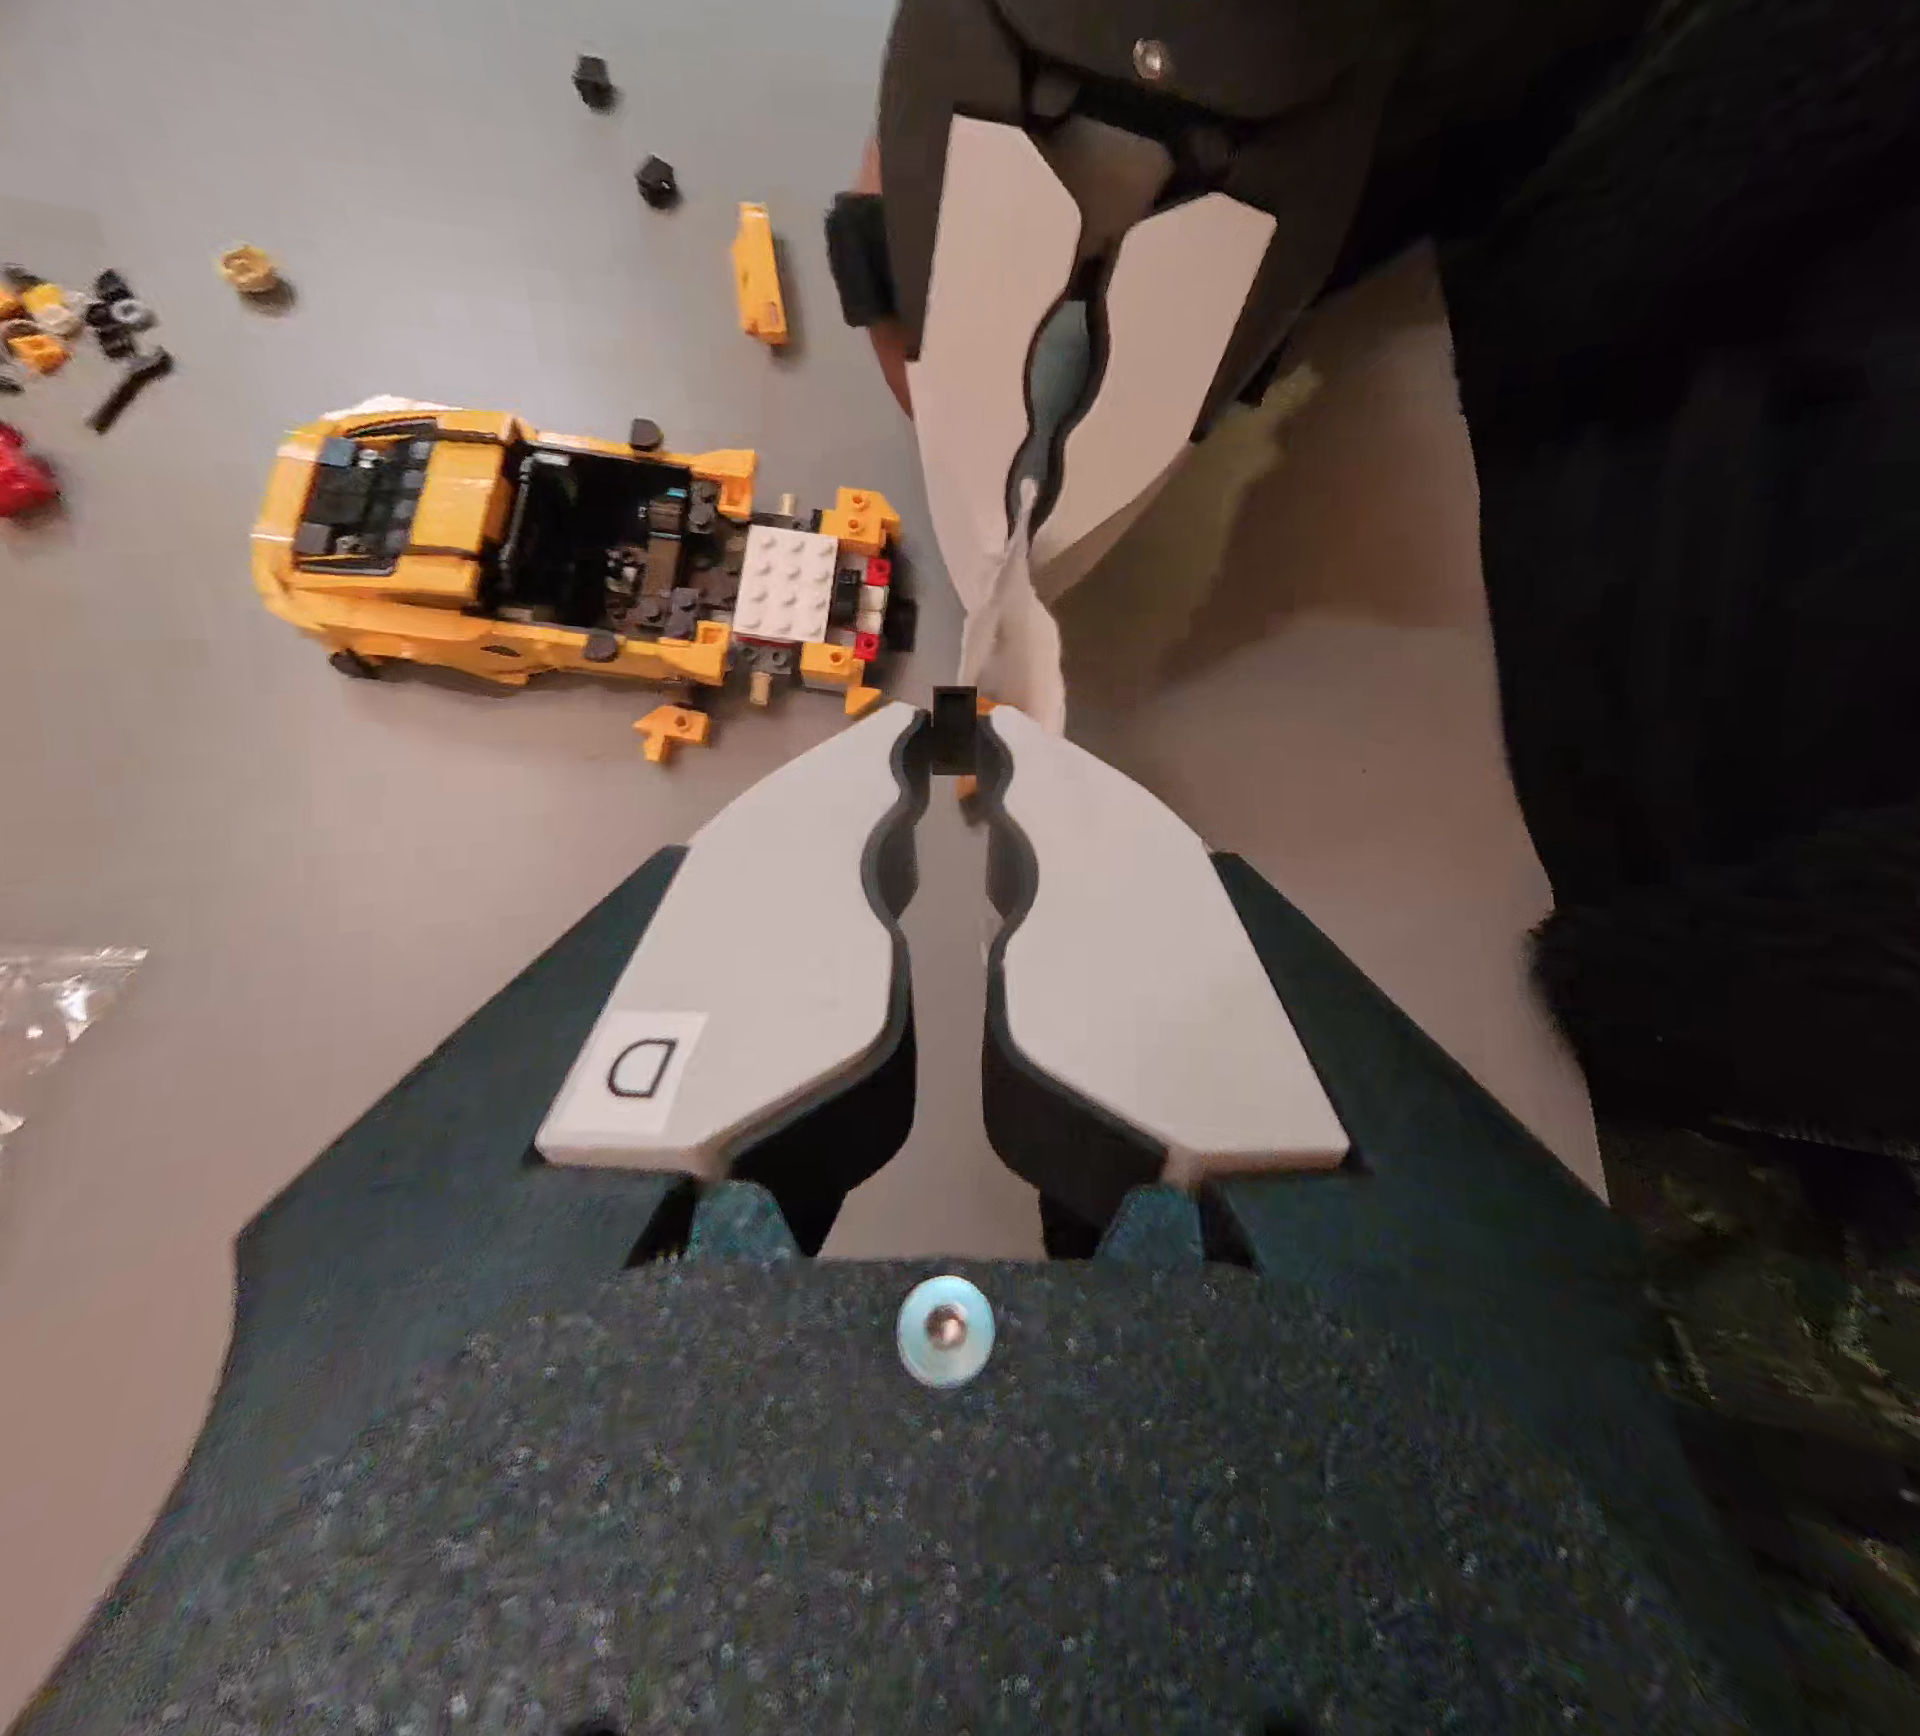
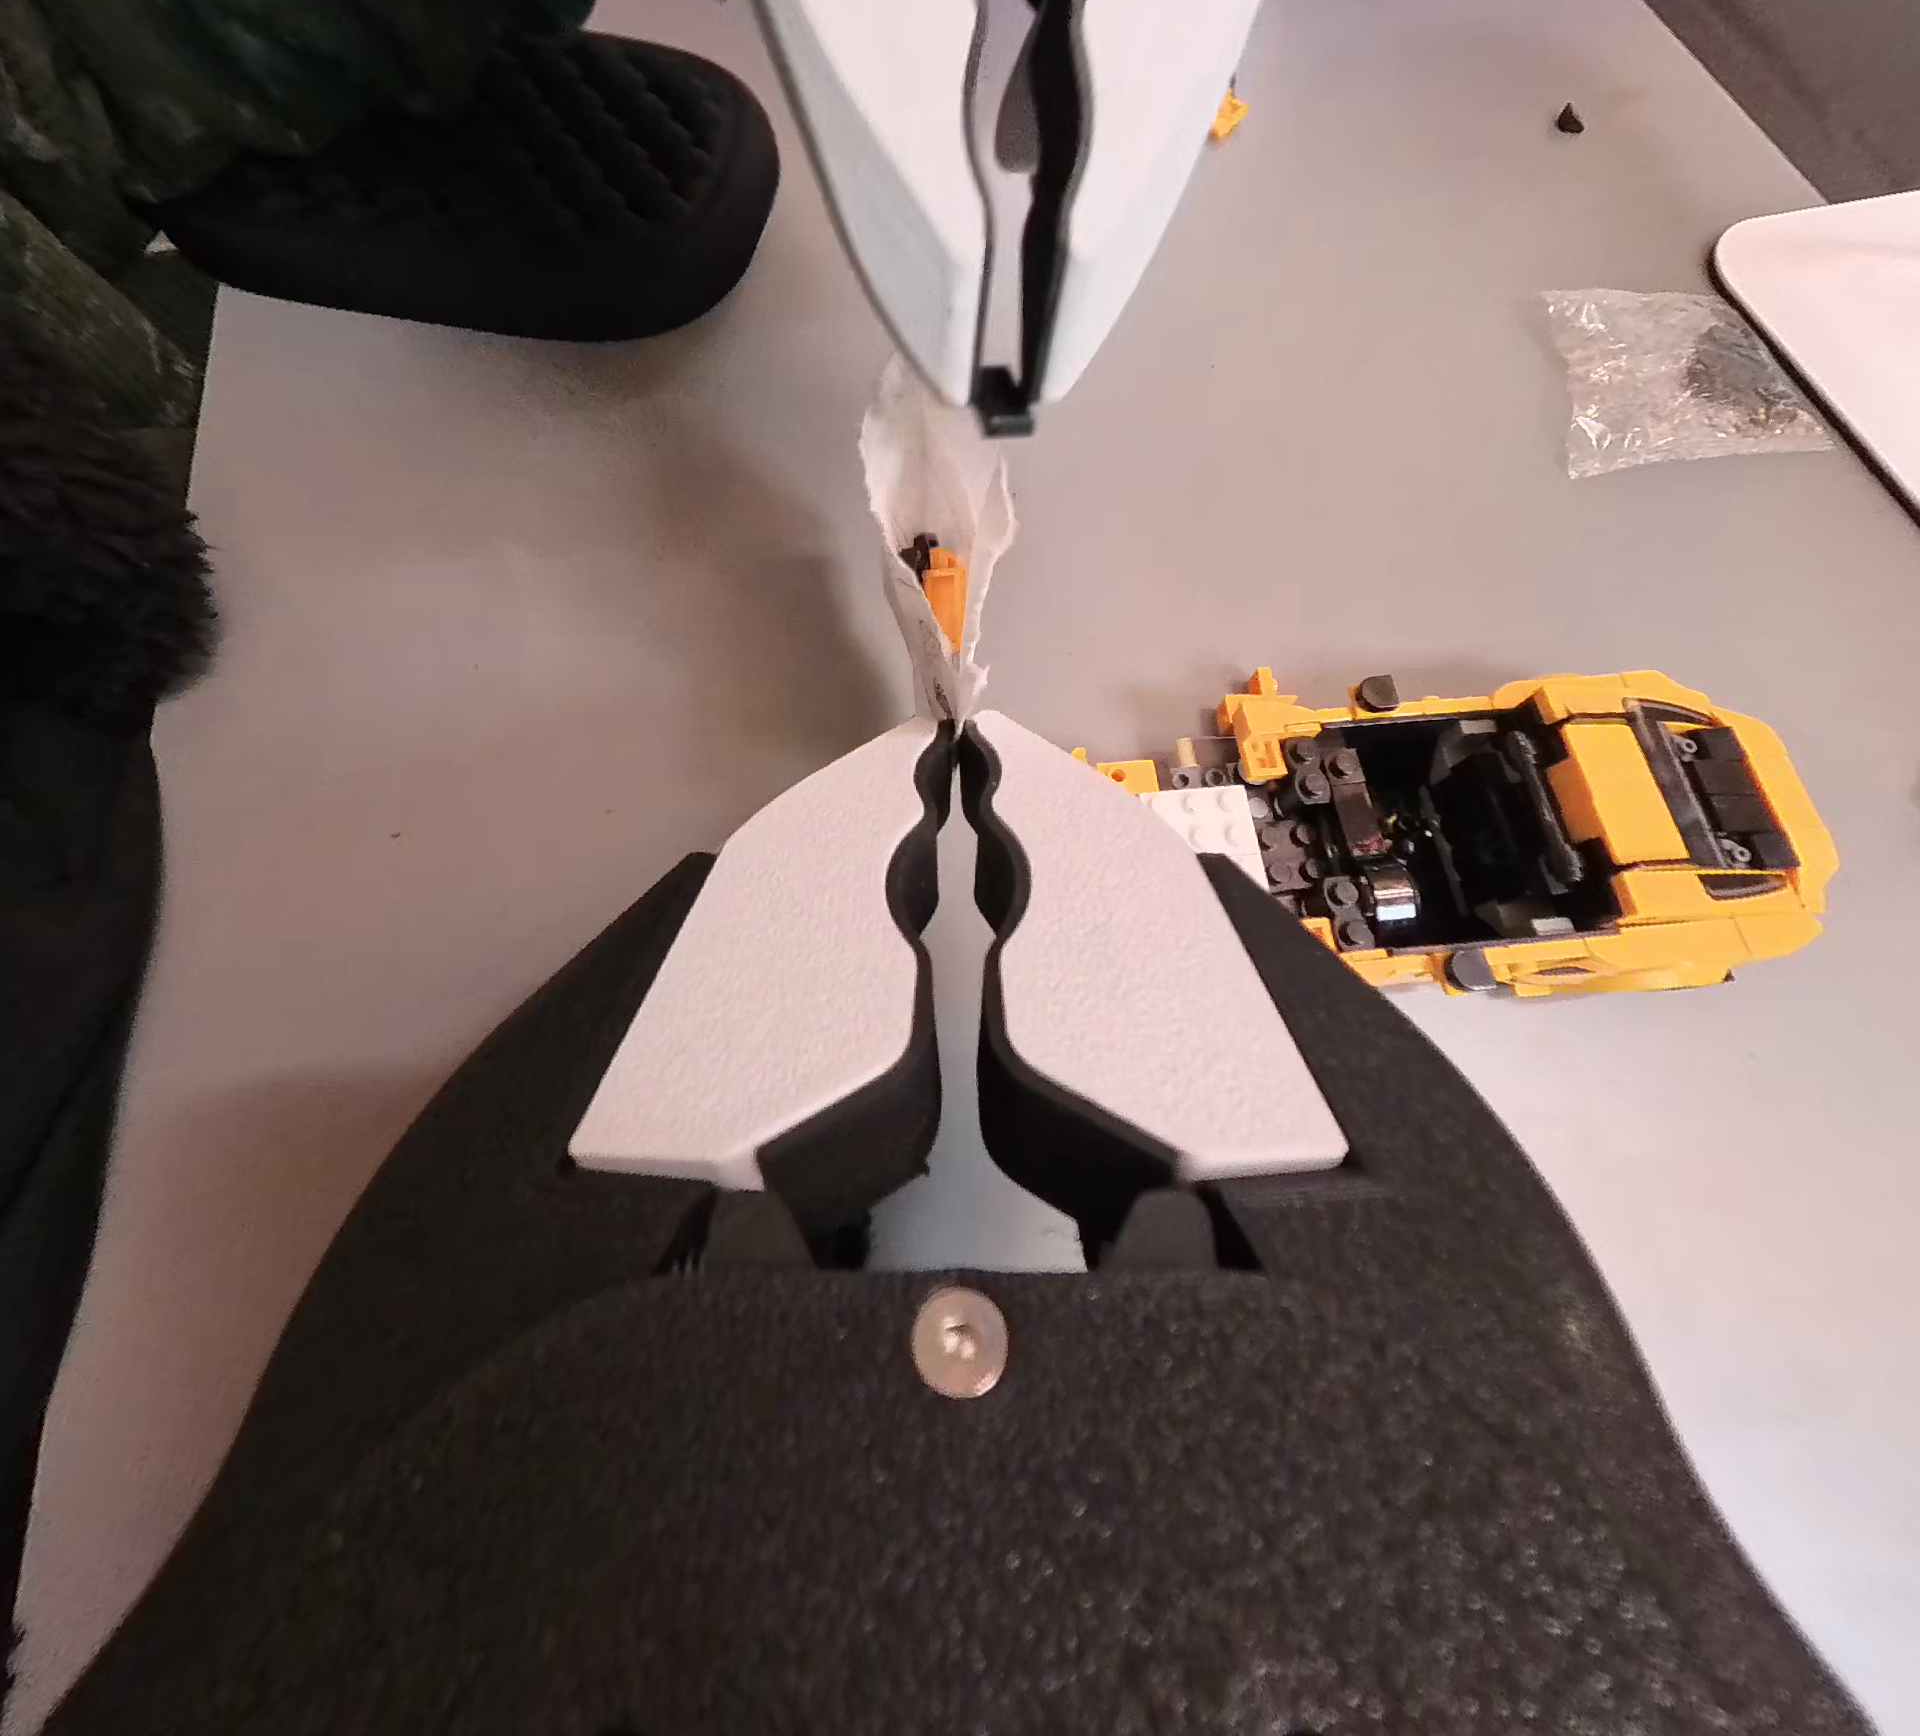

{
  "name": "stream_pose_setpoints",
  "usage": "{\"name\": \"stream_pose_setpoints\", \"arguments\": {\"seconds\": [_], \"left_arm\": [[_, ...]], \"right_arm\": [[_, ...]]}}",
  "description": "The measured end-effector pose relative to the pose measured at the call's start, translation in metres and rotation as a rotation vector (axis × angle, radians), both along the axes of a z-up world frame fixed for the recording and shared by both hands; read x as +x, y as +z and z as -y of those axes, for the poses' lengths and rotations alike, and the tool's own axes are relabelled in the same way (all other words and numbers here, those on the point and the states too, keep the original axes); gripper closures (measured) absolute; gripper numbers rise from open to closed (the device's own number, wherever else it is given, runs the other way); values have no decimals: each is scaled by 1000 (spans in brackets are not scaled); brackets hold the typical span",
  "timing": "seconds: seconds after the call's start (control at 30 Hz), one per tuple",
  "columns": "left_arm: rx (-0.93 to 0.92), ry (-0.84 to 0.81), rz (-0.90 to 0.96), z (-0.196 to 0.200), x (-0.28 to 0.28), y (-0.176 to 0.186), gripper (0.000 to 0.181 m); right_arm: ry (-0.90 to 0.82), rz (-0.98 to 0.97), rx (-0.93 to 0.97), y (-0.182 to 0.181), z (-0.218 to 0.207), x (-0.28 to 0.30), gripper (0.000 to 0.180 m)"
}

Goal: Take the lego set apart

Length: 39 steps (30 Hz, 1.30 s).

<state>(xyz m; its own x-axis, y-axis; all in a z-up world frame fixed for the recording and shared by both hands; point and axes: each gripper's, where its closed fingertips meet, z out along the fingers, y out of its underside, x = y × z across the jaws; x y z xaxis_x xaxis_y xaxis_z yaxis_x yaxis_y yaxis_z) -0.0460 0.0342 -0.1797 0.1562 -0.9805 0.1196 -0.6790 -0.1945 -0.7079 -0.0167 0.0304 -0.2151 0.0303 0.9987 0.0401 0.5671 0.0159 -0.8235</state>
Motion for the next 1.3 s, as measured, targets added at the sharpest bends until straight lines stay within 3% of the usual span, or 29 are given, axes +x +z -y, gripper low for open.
{"name": "stream_pose_setpoints", "arguments": {"seconds": [0.03, 0.23, 0.33, 0.57, 0.67, 0.8, 1.03, 1.13, 1.3], "left_arm": [[-7, -18, -6, 3, 1, -2, 172], [9, -61, -21, 10, -1, -2, 166], [55, 12, -35, -3, -21, 4, 166], [153, 698, -243, -85, -176, -10, 151], [56, 842, -251, -90, -215, -37, 147], [-42, 906, -332, -89, -239, -68, 141], [-89, 936, -302, -98, -247, -89, 129], [-118, 926, -280, -96, -244, -90, 135], [-149, 871, -255, -90, -234, -89, 161]], "right_arm": [[0, -1, 0, 0, 0, 0, 179], [-1, 0, -3, -1, -1, 0, 179], [-3, -1, -2, 0, -1, 0, 179], [1, 4, -7, -2, 0, 0, 179], [4, 7, -10, -3, 0, -1, 179], [4, 8, -11, -3, 0, -1, 179], [8, 8, -14, -3, 2, -1, 179], [7, 6, -12, -3, 1, -1, 179], [7, 9, -11, -3, 2, 0, 179]]}}
